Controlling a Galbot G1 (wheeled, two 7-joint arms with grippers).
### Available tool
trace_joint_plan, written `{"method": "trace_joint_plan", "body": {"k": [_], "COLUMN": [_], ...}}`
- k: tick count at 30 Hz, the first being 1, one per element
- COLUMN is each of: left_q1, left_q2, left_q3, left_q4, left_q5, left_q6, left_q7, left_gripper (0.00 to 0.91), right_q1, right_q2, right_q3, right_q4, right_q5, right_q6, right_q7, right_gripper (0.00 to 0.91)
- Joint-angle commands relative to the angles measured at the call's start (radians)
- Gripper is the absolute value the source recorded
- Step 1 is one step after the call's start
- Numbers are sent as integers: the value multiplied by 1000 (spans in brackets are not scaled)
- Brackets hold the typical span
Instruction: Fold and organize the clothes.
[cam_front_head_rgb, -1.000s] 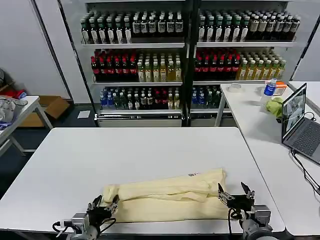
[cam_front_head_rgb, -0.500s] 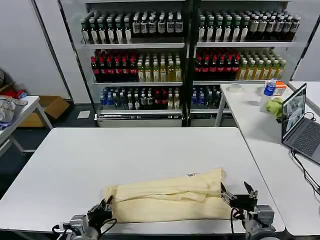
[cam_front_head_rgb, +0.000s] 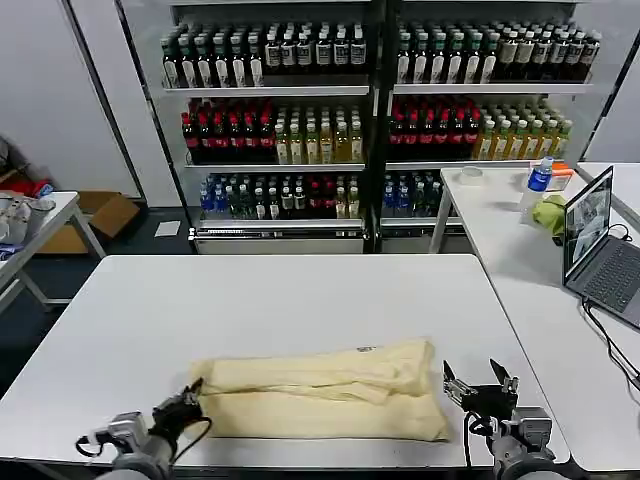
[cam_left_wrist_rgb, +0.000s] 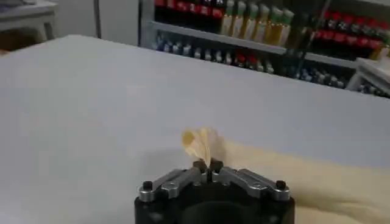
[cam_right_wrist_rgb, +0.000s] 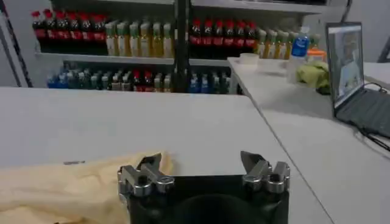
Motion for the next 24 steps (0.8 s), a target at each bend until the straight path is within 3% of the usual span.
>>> {"method": "trace_joint_plan", "body": {"k": [1, 7, 11, 17, 24], "left_q1": [-24, -57, -69, -70, -98], "left_q2": [123, 205, 218, 165, 49], "left_q3": [-248, -385, -413, -357, -201], "left_q4": [55, 125, 115, 4, -94], "left_q5": [-165, -257, -375, -512, -750], "left_q6": [17, 26, 43, 63, 75], "left_q7": [2, 6, 0, 1, -9], "left_gripper": [10, 10, 10, 10, 10], "right_q1": [5, 12, 13, 11, 14], "right_q2": [-4, -13, -19, -24, -28], "right_q3": [0, -1, -1, -3, -10], "right_q4": [-2, -1, -1, -5, -6], "right_q5": [3, 10, 12, 11, 11], "right_q6": [-2, -2, -2, -2, -2], "right_q7": [0, 0, 0, -1, -1], "right_gripper": [907, 907, 907, 907, 907]}}
